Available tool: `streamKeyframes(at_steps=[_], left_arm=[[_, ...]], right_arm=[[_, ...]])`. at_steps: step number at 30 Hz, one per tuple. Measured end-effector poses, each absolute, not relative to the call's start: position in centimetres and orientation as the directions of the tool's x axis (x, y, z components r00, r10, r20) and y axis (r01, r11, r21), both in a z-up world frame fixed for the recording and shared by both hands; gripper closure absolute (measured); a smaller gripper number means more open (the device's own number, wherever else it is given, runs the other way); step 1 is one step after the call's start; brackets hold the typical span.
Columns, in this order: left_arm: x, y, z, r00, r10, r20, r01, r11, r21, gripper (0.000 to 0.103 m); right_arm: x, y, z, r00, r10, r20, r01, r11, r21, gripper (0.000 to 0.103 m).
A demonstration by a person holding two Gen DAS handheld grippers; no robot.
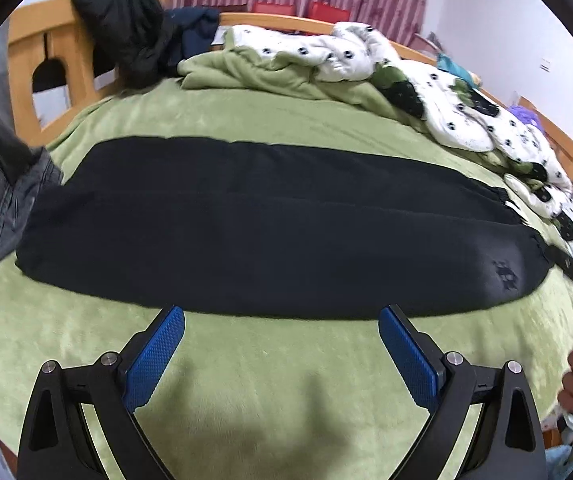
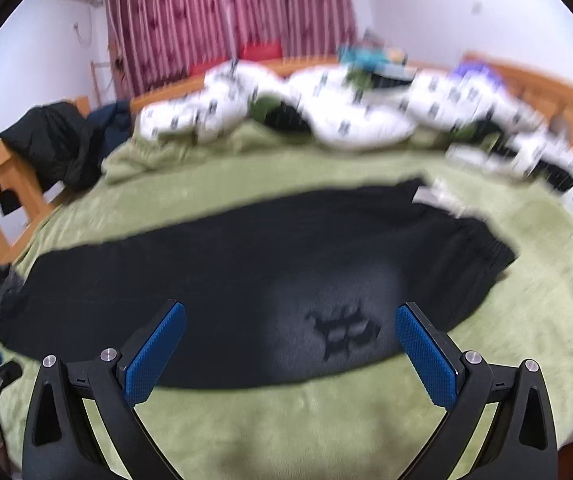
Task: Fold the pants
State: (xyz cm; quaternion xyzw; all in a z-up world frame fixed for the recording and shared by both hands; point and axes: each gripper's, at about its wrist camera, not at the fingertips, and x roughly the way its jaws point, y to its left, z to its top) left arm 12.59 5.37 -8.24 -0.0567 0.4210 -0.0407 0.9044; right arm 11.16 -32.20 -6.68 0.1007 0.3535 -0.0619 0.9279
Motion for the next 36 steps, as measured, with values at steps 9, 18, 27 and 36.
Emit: streamKeyframes(at_steps=[9,18,27,36], left_arm=[[14.9,8.4,-12.6,0.566,-0.211,-0.797,-0.057,0.954,-0.293,0.005],[15.0,14.0,-17.5,0.537,-0.19,-0.822,-0.257,0.891,-0.374,0.013],[16.6,16.3,-18.0,0.591,-0.249,-0.768,-0.299,0.816,-0.494,0.02],[18.3,14.9,-17.9,0.587,-0.122,-0.8,-0.291,0.891,-0.349,0.043]], right_arm=[[11.9,-35.8,-9.0,0.7,-0.056,-0.712,0.203,0.971,0.123,0.008],[13.0,-40.2,-12.6,0.638,-0.004,-0.77,0.256,0.944,0.207,0.026],[14.4,-41.0,-16.5,0.56,0.075,-0.825,0.301,0.91,0.287,0.036],[15.0,-42.7,-17.2,0.62,0.136,-0.772,0.38,0.809,0.448,0.035]])
